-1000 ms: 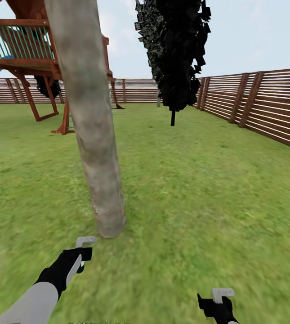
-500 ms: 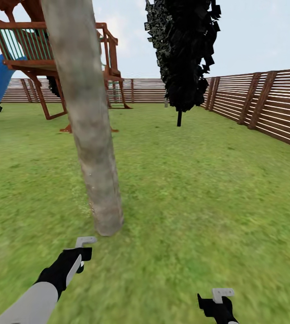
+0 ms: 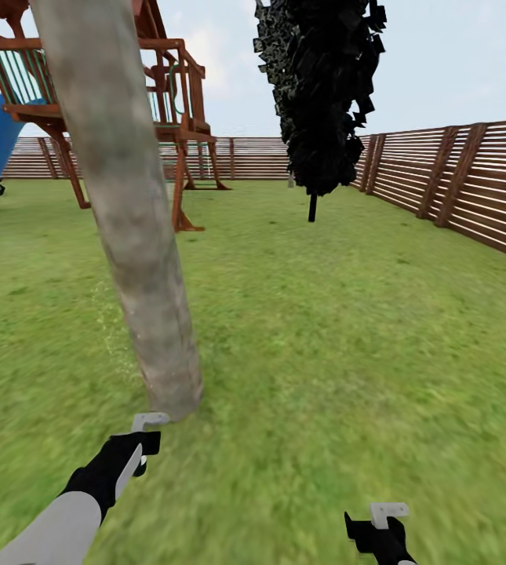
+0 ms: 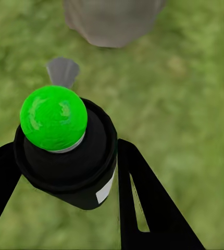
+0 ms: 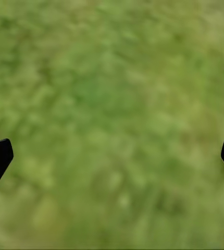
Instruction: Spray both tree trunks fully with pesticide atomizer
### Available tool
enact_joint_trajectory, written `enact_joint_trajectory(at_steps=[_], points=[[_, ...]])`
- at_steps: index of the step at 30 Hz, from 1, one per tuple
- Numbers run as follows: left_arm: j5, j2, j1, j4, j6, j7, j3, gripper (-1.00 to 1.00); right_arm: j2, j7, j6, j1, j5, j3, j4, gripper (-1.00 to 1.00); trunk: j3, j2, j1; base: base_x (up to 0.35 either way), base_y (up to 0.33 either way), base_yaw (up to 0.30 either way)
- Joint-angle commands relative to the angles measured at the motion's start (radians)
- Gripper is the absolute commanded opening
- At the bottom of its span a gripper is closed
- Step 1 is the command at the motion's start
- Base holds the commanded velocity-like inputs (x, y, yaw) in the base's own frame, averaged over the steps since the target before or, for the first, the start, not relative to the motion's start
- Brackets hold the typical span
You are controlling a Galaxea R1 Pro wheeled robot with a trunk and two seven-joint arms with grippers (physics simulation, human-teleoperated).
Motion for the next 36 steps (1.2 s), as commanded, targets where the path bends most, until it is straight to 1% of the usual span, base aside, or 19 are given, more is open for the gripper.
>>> enact_joint_trajectory(at_steps=[1, 6, 13, 20, 23, 26, 27, 28, 29, 30, 33, 35, 36], points=[[0.000, 0.000, 0.000, 0.000, 0.000, 0.000, 0.000, -1.00, 0.000, 0.000, 0.000, 0.000, 0.000, 0.000, 0.000, 1.00, 0.000, 0.000, 0.000, 0.200, -0.200, 0.219], [0.000, 0.000, 0.000, 0.000, 0.000, 0.000, 0.000, -1.00, 0.000, 0.000, 0.000, 0.000, 0.000, 0.000, 0.000, 1.00, 0.000, 0.000, 0.000, 0.169, -0.200, 0.237], [0.000, 0.000, 0.000, 0.000, 0.000, 0.000, 0.000, -1.00, 0.000, 0.000, 0.000, 0.000, 0.000, 0.000, 0.000, 1.00, 0.000, 0.000, 0.000, 0.159, -0.201, 0.038], [0.000, 0.000, 0.000, 0.000, -0.001, -0.001, 0.000, -1.00, 0.000, 0.000, 0.000, 0.000, 0.000, 0.000, 0.000, 1.00, 0.000, 0.000, 0.000, 0.093, -0.200, 0.266], [0.004, -0.001, 0.000, 0.000, -0.013, 0.001, 0.001, -1.00, 0.000, 0.000, 0.000, 0.000, 0.000, 0.000, 0.000, 1.00, 0.000, 0.000, 0.000, 0.137, -0.160, 0.278], [0.006, -0.005, 0.000, -0.014, -0.019, 0.001, 0.001, -1.00, 0.000, 0.000, 0.000, 0.000, -0.001, 0.000, 0.000, 1.00, 0.000, 0.000, 0.000, 0.033, -0.024, 0.085], [0.005, -0.014, 0.000, -0.018, -0.019, 0.000, 0.000, -1.00, 0.000, -0.001, 0.000, 0.000, -0.001, 0.000, 0.000, 1.00, 0.000, 0.000, 0.000, 0.005, -0.004, 0.013], [0.002, -0.037, -0.002, -0.023, -0.022, 0.003, -0.002, -1.00, 0.000, -0.001, 0.000, 0.000, -0.001, -0.001, 0.000, 1.00, 0.000, 0.000, 0.000, 0.002, -0.002, 0.006], [0.000, -0.059, -0.005, -0.045, -0.032, 0.008, -0.002, -1.00, 0.000, -0.001, 0.000, 0.000, -0.001, -0.001, 0.000, 1.00, 0.000, 0.000, 0.000, 0.001, -0.001, 0.002], [0.000, -0.066, -0.007, -0.093, -0.036, 0.010, -0.002, -1.00, 0.000, -0.001, 0.000, 0.000, -0.002, -0.001, 0.000, 1.00, 0.000, 0.000, 0.000, 0.000, 0.000, 0.000], [0.004, -0.054, -0.005, -0.152, -0.036, 0.005, 0.006, -1.00, 0.000, -0.001, 0.000, 0.000, -0.002, -0.002, 0.000, 1.00, 0.000, 0.000, 0.000, 0.000, 0.000, 0.000], [0.005, -0.001, -0.003, -0.205, -0.030, 0.007, 0.011, -1.00, 0.000, -0.001, 0.000, 0.000, -0.002, -0.002, 0.000, 1.00, 0.000, 0.000, 0.000, 0.000, 0.000, 0.000], [0.006, 0.013, -0.003, -0.226, -0.027, 0.007, 0.015, -1.00, 0.000, -0.001, 0.000, 0.000, -0.002, -0.002, 0.000, 1.00, 0.000, 0.000, 0.000, 0.000, 0.000, 0.000]])
